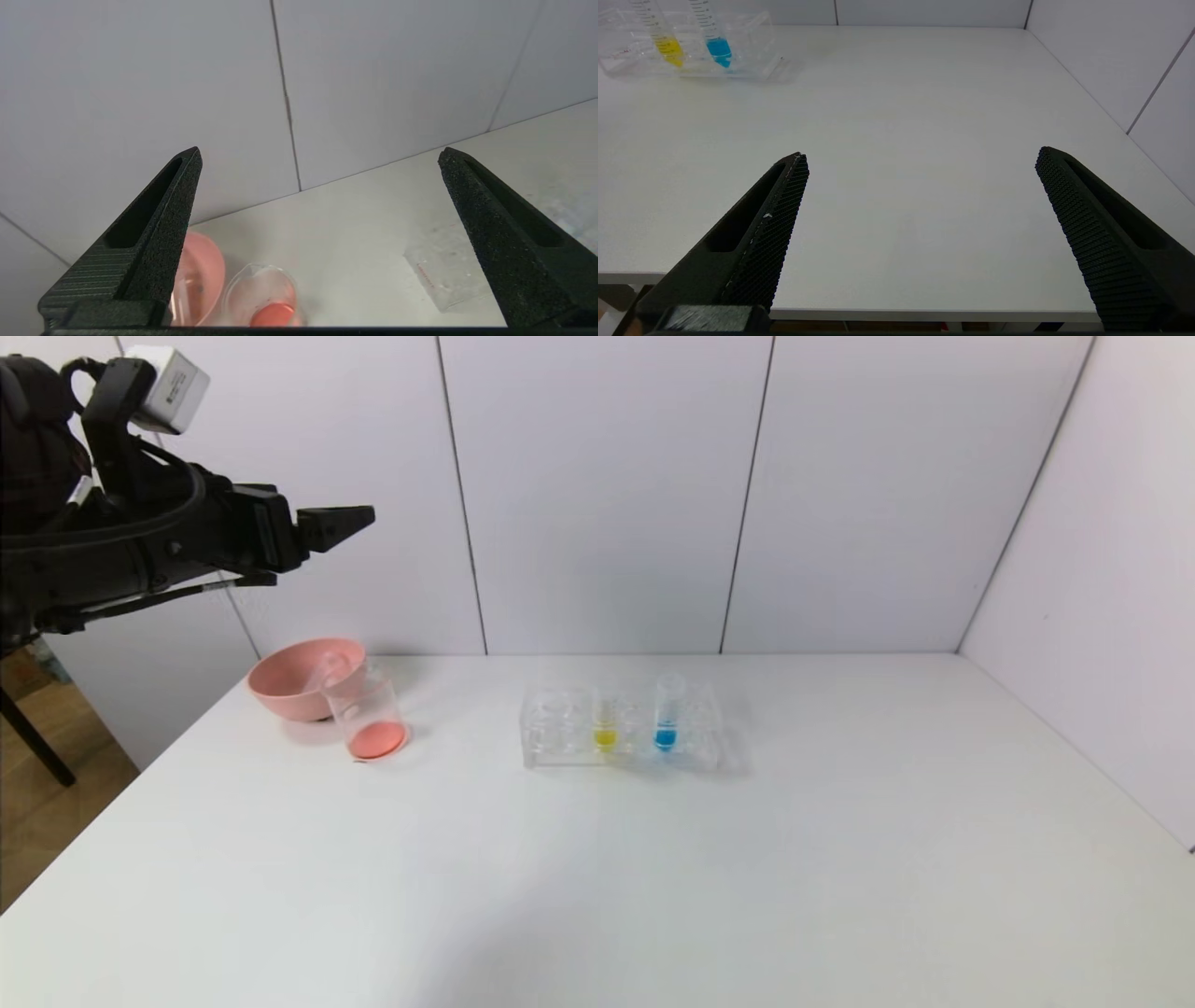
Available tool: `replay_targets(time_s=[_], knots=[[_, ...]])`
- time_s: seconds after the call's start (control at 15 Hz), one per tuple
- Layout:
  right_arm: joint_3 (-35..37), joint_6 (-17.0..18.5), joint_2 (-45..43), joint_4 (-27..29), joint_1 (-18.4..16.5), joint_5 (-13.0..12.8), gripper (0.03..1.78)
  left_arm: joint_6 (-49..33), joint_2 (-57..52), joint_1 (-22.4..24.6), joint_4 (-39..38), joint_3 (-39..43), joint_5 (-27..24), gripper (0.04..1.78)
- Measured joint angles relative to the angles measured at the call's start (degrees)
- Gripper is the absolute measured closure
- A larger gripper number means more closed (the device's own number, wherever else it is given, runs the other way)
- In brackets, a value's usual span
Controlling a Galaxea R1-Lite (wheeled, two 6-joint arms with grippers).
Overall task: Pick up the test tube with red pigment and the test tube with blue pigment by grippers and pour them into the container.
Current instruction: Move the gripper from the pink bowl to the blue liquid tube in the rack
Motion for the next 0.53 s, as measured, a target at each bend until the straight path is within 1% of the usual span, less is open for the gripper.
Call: replay_targets(time_s=[0.13,0.33,0.53], knots=[[0.0,0.0,0.0,0.0,-0.02,0.0,0.04,-2.47,-1.21,-3.6,-1.85,1.65,0.13,0.06],[0.0,0.0,0.0,0.0,0.0,0.0,0.04,-5.95,-3.25,-8.44,-2.36,4.57,0.96,0.06],[0.0,0.0,0.0,0.0,-0.02,0.0,0.04,-6.94,-5.01,-12.17,-2.36,7.66,4.1,0.06]])
